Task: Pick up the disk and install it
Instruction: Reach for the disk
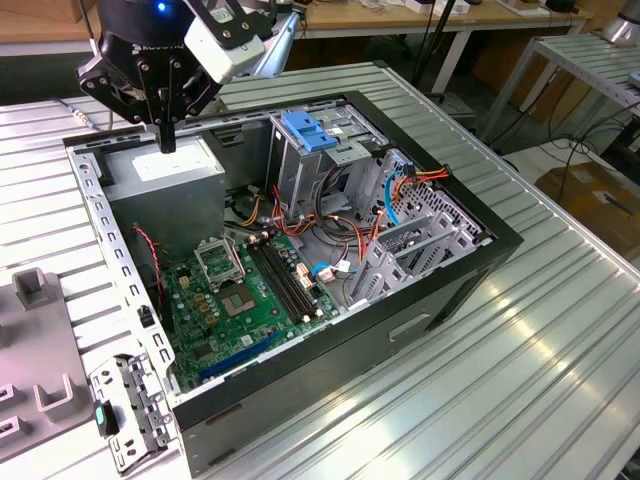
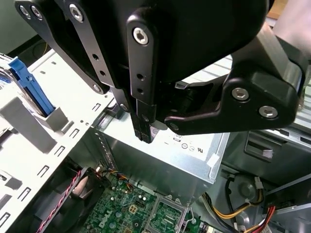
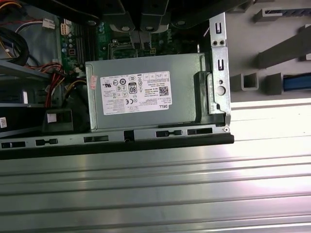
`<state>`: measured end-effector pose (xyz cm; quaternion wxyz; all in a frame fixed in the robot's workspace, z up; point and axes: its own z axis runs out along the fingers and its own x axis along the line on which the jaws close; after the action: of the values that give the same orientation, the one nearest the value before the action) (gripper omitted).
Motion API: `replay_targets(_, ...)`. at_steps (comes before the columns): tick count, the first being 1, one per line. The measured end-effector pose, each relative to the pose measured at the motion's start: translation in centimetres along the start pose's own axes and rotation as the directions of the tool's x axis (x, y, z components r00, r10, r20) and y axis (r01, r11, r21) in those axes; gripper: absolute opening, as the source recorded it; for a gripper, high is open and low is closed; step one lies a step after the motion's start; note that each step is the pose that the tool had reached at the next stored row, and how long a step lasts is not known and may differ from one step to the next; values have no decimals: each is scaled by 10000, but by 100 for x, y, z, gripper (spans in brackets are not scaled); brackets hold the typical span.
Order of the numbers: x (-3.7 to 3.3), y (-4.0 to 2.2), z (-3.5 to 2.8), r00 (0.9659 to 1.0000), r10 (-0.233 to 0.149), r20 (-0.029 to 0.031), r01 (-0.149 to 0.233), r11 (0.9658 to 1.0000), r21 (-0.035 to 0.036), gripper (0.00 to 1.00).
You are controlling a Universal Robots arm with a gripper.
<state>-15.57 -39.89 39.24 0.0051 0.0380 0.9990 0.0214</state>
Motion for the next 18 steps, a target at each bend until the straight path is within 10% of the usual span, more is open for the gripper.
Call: replay_targets(18,101,-8,3,10000,3,-77,-3,10000,6,11)
